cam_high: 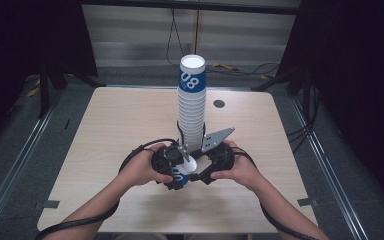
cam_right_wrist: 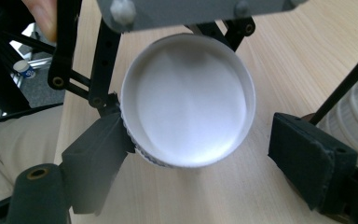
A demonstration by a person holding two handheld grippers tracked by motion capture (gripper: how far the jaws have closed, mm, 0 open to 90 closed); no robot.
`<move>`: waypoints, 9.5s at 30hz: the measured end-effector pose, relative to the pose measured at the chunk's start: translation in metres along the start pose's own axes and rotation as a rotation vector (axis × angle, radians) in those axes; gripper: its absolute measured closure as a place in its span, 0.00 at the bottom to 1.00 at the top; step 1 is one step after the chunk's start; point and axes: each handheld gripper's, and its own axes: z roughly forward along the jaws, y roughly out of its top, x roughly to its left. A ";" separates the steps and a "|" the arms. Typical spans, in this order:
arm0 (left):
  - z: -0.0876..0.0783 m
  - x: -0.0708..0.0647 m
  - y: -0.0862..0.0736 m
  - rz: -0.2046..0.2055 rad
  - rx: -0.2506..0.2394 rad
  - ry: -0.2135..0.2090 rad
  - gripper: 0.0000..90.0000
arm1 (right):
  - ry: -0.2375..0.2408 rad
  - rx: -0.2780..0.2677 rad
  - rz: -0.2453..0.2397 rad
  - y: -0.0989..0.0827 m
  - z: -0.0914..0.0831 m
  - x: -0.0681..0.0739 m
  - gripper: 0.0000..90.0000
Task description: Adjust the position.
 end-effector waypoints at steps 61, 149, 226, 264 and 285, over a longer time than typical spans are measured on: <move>-0.019 0.009 -0.046 -0.121 -0.258 0.004 0.20 | -0.052 -0.102 0.063 -0.028 -0.026 -0.005 0.33; -0.002 0.016 -0.039 -0.027 -0.436 0.078 0.21 | -0.016 -0.223 0.123 -0.026 -0.028 -0.015 0.33; -0.019 0.015 -0.023 -0.043 -0.161 0.027 0.20 | -0.022 0.119 -0.045 -0.008 -0.022 -0.007 0.22; -0.010 0.012 -0.009 -0.075 -0.064 -0.055 0.19 | -0.001 0.329 -0.176 0.009 -0.003 -0.001 0.21; -0.013 0.010 -0.005 -0.090 -0.066 -0.072 0.19 | 0.015 0.315 -0.202 0.004 0.007 0.002 0.33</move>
